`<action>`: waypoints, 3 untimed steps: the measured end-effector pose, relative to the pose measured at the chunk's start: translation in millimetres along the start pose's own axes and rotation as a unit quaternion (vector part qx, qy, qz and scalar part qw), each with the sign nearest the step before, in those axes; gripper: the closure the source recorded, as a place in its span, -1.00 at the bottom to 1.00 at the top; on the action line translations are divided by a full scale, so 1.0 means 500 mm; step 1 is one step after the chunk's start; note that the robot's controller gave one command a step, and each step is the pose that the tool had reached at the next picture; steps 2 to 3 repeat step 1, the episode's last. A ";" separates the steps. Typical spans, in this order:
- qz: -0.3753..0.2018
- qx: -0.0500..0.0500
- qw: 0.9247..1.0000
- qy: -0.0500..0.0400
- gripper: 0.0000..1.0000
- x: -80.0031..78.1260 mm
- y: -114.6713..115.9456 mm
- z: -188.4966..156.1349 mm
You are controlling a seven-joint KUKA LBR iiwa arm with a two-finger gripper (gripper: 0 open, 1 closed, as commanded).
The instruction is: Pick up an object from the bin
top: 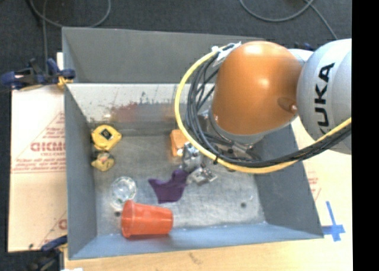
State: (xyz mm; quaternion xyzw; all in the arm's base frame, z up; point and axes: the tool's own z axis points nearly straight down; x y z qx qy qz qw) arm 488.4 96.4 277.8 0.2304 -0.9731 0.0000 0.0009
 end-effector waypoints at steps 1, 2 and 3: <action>0.006 0.000 1.000 -0.001 1.00 0.026 -0.001 -0.152; 0.006 0.000 1.000 -0.001 1.00 0.026 -0.001 -0.152; 0.006 0.000 1.000 -0.001 1.00 0.026 -0.001 -0.152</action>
Offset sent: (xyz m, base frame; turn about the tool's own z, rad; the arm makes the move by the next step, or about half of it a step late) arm 0.0064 0.0289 -0.0007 -0.1693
